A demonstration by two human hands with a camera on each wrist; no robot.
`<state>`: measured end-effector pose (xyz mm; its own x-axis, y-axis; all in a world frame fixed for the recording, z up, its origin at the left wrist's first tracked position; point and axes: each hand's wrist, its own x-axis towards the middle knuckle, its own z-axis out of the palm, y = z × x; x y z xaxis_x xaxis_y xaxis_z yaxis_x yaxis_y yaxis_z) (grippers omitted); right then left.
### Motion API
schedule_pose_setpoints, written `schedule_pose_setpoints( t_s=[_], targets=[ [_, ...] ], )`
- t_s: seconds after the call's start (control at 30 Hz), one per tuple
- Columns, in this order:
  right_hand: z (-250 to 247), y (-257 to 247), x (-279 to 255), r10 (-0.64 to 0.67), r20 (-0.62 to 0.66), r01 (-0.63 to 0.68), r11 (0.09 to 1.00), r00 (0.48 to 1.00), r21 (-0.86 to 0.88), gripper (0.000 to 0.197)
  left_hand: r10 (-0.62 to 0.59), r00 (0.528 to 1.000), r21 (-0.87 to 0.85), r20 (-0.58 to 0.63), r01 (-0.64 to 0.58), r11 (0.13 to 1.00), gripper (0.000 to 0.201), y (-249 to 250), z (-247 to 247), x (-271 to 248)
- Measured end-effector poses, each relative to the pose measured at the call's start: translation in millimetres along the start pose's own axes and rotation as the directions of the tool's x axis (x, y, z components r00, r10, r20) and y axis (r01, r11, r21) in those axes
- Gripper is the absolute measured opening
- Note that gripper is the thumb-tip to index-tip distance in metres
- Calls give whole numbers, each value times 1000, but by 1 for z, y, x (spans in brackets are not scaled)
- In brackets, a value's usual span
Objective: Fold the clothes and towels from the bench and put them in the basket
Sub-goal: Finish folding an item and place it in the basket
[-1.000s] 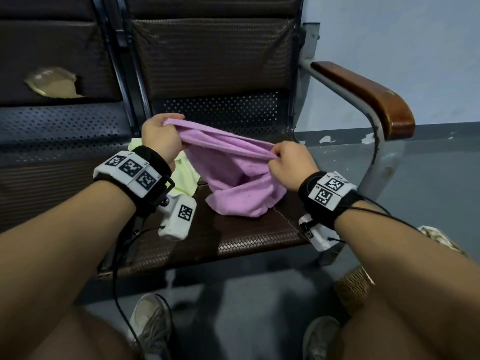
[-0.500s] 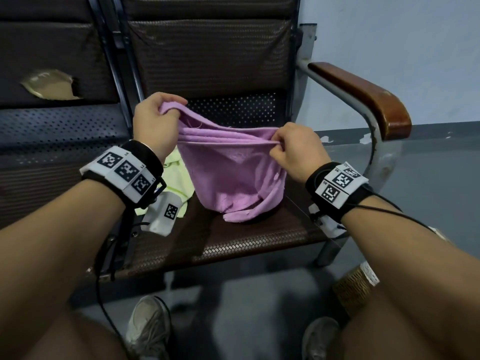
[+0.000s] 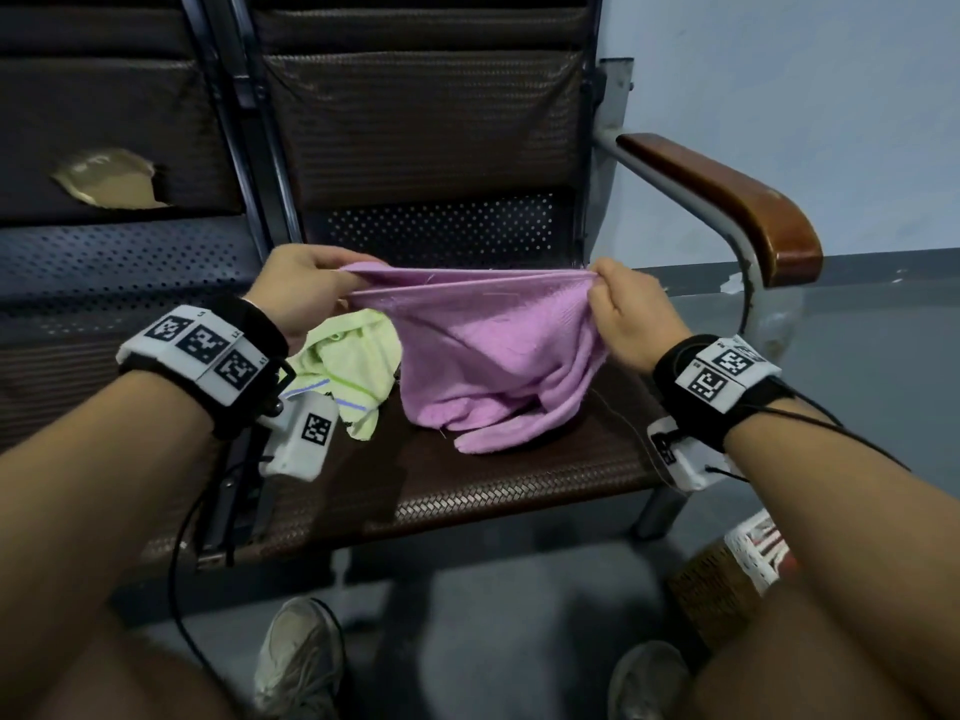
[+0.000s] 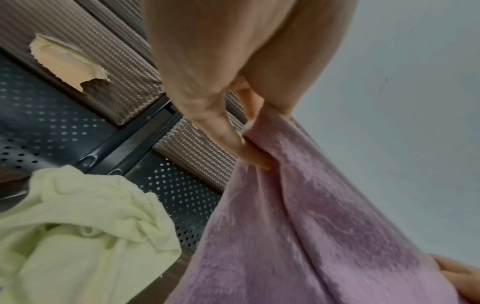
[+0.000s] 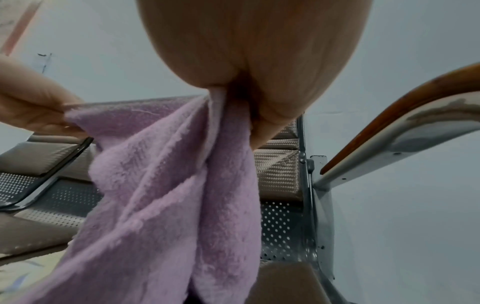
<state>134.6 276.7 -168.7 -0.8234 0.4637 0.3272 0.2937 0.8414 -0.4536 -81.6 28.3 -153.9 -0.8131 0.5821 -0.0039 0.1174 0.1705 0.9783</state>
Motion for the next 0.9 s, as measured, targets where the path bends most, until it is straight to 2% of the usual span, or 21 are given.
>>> schedule_pose_setpoints(
  t_s=[0.07,0.2,0.3,0.37,0.43,0.5,0.57,0.63,0.67,0.8,0.9],
  targets=[
    [-3,8,-3,-31,74,31,1000,997,-2,15,-22,997,25,72,20,999,34,-4,-2,-1],
    [-9,15,-8,-177,215,211,966,960,-146,12,54,998,108,16,-56,993,30,-9,-7,-2],
    [-12,18,-10,-147,157,175,968,977,-181,21,54,990,119,132,-70,990,20,-6,-9,-5],
    [-15,19,-10,-96,114,112,984,989,-135,34,48,964,202,261,-103,974,28,-2,-9,-9],
    [-16,18,-9,-61,120,82,981,991,-174,32,76,950,353,303,-186,917,43,0,-4,-11],
    [-15,15,-8,-39,127,67,972,991,-224,20,162,957,338,240,-239,910,39,4,3,-14],
    [-20,7,-7,8,82,10,976,997,-216,26,250,960,245,122,-273,930,36,9,6,-13],
    [-27,1,-3,52,29,-46,982,998,-184,26,303,953,115,20,-303,946,17,18,9,-13],
    [-33,-3,1,65,12,-62,985,998,-163,26,312,950,45,-2,-311,949,9,24,10,-14],
    [-61,-18,17,39,-12,-40,998,999,-43,29,281,956,-184,-80,-292,939,11,47,22,-14],
    [-82,-24,26,-51,-28,48,994,998,-95,37,258,959,-232,-121,-280,932,9,64,26,-12]
  ],
)
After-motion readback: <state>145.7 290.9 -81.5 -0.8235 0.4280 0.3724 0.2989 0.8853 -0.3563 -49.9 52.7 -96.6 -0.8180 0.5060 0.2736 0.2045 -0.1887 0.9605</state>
